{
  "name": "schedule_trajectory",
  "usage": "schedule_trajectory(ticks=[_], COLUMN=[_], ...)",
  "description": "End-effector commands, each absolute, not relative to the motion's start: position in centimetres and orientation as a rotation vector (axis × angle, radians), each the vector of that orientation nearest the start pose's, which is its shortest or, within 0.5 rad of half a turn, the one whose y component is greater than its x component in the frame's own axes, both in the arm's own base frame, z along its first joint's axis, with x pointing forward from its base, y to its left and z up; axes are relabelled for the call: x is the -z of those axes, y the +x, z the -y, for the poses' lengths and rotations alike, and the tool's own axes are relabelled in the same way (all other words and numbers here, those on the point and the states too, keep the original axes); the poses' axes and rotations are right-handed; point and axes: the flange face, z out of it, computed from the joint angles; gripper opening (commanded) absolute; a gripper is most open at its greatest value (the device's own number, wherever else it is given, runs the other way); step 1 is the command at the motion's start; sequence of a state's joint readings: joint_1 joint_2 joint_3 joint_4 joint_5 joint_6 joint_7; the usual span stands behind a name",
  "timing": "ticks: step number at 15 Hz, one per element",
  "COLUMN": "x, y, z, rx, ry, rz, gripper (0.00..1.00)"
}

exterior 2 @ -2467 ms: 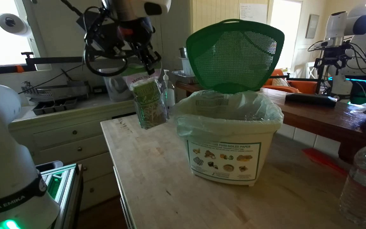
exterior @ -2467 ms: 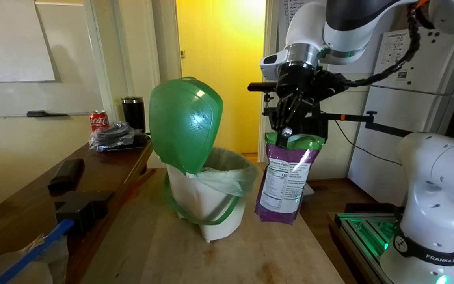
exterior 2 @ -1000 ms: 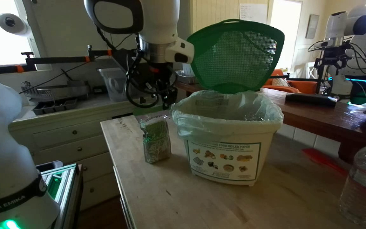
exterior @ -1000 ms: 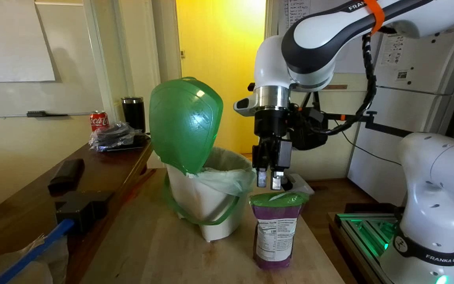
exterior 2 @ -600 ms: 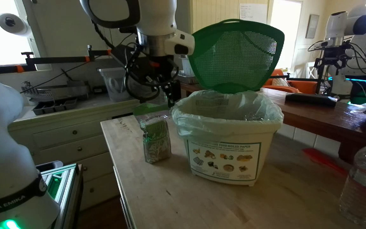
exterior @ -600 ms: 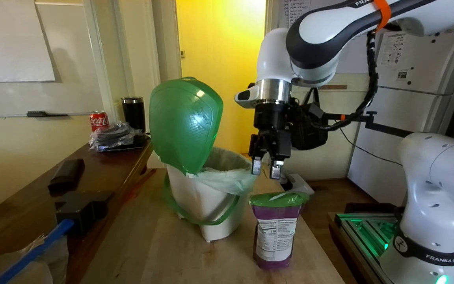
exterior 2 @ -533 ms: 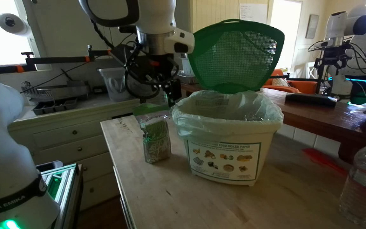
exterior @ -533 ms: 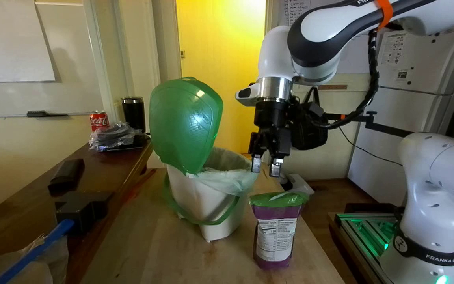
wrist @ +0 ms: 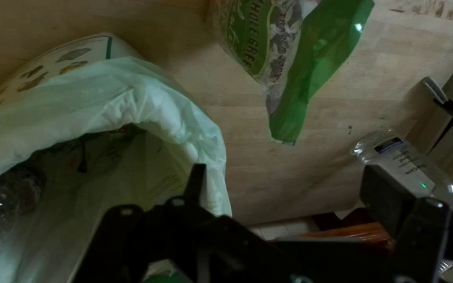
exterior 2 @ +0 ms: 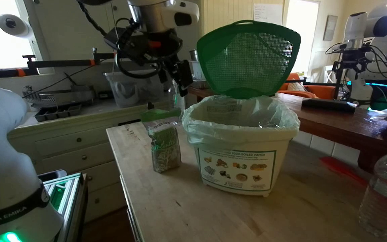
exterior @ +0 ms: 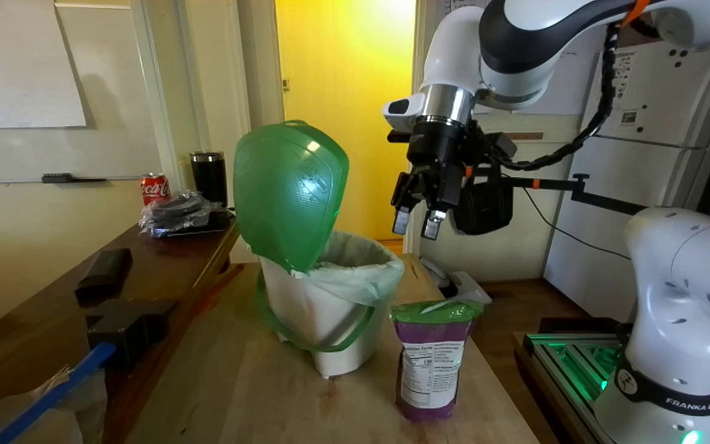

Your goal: Open the trash can then remove the contents inside

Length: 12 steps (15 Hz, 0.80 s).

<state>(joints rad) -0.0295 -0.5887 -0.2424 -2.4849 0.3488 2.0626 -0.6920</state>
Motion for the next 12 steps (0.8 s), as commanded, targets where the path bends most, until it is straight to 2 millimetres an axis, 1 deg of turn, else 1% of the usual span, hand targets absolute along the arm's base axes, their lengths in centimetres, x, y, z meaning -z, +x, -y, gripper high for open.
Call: schedule_trajectory(ticks=[1, 5, 7, 8, 12], x=[-51.4, -51.4, -51.2, -51.6, -51.1], y=[38.3, 40.0, 40.7, 39.7, 40.4], z=[11.1, 12.7, 13.3, 12.5, 13.0], rx=[0.537, 0.639, 0.643, 0.653, 0.639], ry=[-2.809, -2.91, -2.934, -2.9, -2.915], rz=[0.445, 0.47, 0.438, 0.436, 0.429], gripper=[1.0, 1.0, 1.0, 1.0, 1.0])
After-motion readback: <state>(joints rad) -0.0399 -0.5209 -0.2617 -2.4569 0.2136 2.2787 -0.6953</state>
